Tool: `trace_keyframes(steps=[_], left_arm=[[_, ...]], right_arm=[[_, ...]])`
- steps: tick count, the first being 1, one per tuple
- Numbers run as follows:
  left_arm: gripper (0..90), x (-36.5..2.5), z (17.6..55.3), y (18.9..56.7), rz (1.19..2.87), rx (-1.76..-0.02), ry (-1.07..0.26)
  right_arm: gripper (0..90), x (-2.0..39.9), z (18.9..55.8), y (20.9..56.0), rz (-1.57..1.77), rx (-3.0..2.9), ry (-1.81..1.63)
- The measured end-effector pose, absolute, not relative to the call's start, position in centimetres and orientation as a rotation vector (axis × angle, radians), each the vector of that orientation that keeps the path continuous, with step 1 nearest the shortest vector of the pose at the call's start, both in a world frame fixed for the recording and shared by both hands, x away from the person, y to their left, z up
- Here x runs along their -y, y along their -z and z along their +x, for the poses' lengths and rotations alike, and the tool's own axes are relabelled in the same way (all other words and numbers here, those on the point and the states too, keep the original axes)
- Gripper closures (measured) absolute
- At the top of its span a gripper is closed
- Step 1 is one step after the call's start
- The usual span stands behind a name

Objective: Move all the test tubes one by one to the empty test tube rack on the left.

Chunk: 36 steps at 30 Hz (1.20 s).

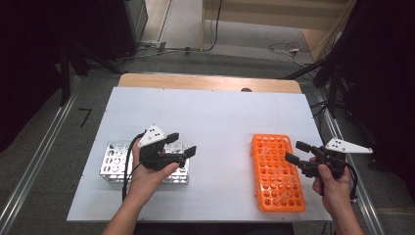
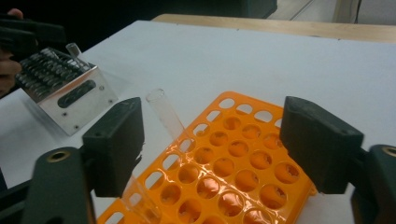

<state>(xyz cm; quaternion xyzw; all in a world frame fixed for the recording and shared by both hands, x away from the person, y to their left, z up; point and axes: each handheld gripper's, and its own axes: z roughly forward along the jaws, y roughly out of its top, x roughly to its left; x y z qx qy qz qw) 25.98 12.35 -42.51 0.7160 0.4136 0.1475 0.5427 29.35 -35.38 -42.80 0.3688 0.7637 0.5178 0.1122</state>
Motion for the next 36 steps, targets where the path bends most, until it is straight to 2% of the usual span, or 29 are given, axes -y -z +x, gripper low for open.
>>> trace_keyframes(steps=[3,7,13,19,28,36], left_arm=[[12.8,-12.3,25.3,42.4,1.688,-0.973,-0.337],[0.0,-12.4,24.6,42.5,1.689,-0.946,-0.316],[0.0,-12.3,24.0,42.3,1.696,-0.926,-0.317],[0.0,-12.0,23.9,42.3,1.708,-0.928,-0.317],[0.0,-11.8,24.0,42.3,1.719,-0.925,-0.313],[0.9,-11.7,24.0,42.4,1.730,-0.930,-0.317]], right_arm=[[32.6,35.1,30.1,43.3,1.054,-2.289,-1.523],[38.9,33.9,31.4,44.4,0.987,-2.405,-1.502],[43.5,32.8,32.3,45.2,0.922,-2.492,-1.501],[53.2,32.0,33.3,46.0,0.860,-2.581,-1.467],[57.3,30.8,33.8,45.9,0.767,-2.664,-1.423],[67.5,29.8,34.1,46.0,0.742,-2.703,-1.306]])
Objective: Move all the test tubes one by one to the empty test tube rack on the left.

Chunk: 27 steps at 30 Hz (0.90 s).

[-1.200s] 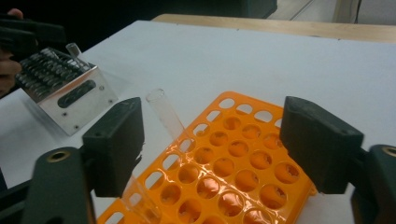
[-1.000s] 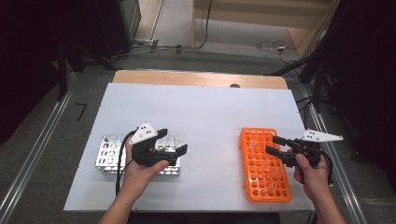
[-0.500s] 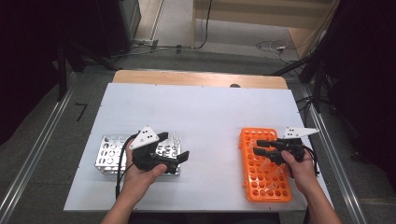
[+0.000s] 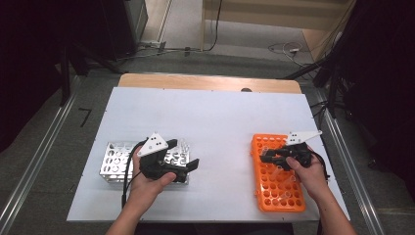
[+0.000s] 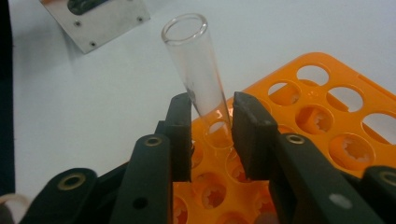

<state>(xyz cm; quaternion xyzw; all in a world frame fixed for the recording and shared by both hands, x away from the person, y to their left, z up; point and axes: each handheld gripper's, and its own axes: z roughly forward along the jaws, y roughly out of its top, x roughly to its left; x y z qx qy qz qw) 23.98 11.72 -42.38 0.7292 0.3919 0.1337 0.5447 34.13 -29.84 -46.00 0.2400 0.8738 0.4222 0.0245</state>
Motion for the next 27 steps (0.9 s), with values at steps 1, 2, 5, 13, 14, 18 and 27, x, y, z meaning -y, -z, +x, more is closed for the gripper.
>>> trace_keyframes(steps=[1,2,5,13,14,18,27], left_arm=[[0.9,-11.7,24.0,42.4,1.730,-0.930,-0.317],[0.9,-11.7,24.0,42.4,1.731,-0.930,-0.318],[1.0,-11.6,23.9,42.4,1.729,-0.926,-0.316],[2.4,-11.6,23.7,42.2,1.730,-0.919,-0.335],[2.5,-11.6,23.7,42.2,1.730,-0.916,-0.335],[2.8,-11.5,23.7,42.1,1.727,-0.907,-0.334],[1.6,-11.4,23.5,41.8,1.722,-0.883,-0.332]], right_arm=[[70.0,29.7,34.0,46.0,0.743,-2.688,-1.282],[70.0,29.7,34.0,46.0,0.743,-2.688,-1.282],[73.1,29.8,33.9,46.0,0.756,-2.655,-1.286],[74.2,30.0,33.6,45.7,0.759,-2.603,-1.329],[74.2,30.0,33.5,45.7,0.763,-2.594,-1.338],[74.2,30.5,33.3,45.1,0.787,-2.555,-1.396],[74.2,31.5,32.8,43.5,0.798,-2.483,-1.463]])
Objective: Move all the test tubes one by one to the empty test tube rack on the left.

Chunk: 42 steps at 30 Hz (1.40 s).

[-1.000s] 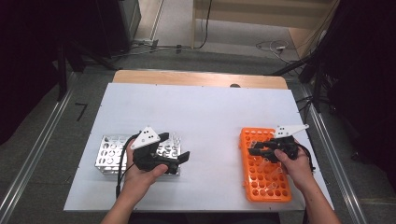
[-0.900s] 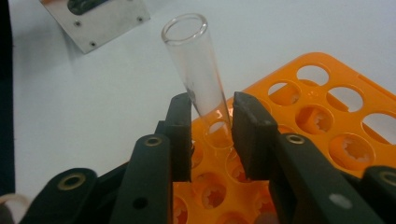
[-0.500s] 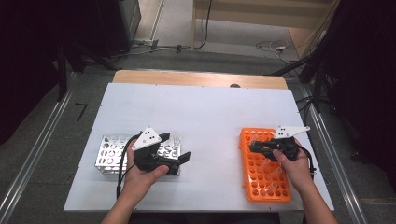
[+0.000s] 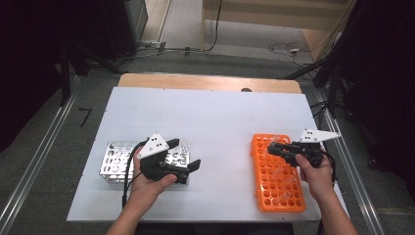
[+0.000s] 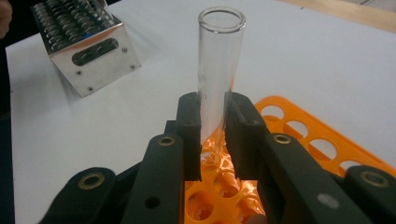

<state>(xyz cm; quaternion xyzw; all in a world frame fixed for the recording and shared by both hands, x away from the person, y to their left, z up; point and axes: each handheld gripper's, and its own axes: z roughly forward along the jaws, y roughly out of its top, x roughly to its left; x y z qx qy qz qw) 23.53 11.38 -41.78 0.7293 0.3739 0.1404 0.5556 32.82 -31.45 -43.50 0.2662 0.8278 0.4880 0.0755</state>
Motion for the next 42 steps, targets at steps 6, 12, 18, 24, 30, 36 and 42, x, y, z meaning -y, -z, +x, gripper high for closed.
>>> trace_keyframes(steps=[6,12,18,24,30,36,42], left_arm=[[0.0,-10.9,23.4,41.6,1.733,-0.870,-0.330],[0.0,-10.5,23.3,41.2,1.728,-0.853,-0.323],[0.0,-9.8,23.1,40.6,1.724,-0.832,-0.322],[0.0,-9.2,23.1,40.0,1.713,-0.818,-0.319],[0.0,-8.5,22.9,39.2,1.707,-0.789,-0.311],[4.0,-7.6,22.5,38.1,1.701,-0.756,-0.306],[15.8,-6.1,22.0,37.2,1.710,-0.741,-0.314]], right_arm=[[74.2,31.7,32.2,41.9,0.814,-2.431,-1.527],[74.3,31.4,31.4,40.4,0.789,-2.402,-1.583],[74.2,30.1,30.5,39.4,0.766,-2.412,-1.619],[74.3,28.5,29.4,38.6,0.733,-2.445,-1.618],[74.3,26.8,28.2,37.9,0.698,-2.479,-1.628],[74.2,24.9,27.0,37.6,0.664,-2.521,-1.625],[74.2,22.9,26.3,37.9,0.613,-2.568,-1.621]])
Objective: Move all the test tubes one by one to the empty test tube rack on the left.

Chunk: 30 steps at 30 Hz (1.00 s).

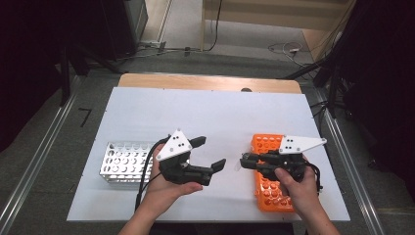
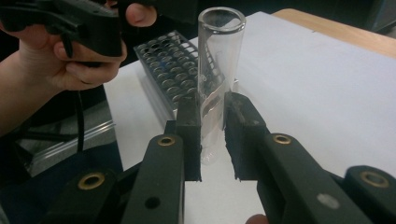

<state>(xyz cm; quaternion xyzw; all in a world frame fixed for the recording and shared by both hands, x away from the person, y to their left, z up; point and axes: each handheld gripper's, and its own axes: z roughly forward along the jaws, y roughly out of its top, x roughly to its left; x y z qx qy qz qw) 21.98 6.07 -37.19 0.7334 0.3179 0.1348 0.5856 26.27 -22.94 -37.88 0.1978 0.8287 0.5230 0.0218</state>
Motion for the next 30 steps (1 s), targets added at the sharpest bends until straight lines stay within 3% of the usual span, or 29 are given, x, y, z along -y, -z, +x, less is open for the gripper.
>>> trace_keyframes(steps=[7,16,24,30], left_arm=[[38.4,-4.4,21.3,37.1,1.710,-0.671,-0.292],[58.9,-3.1,21.0,37.3,1.712,-0.647,-0.271],[72.8,-2.9,20.9,37.4,1.734,-0.640,-0.274],[74.6,-2.9,20.9,37.4,1.735,-0.650,-0.286]], right_arm=[[74.3,20.8,25.3,38.1,0.547,-2.625,-1.609],[74.2,19.5,24.7,38.4,0.502,-2.658,-1.597],[74.2,19.2,24.5,38.4,0.497,-2.651,-1.591],[74.2,19.2,24.5,38.5,0.508,-2.648,-1.585]])
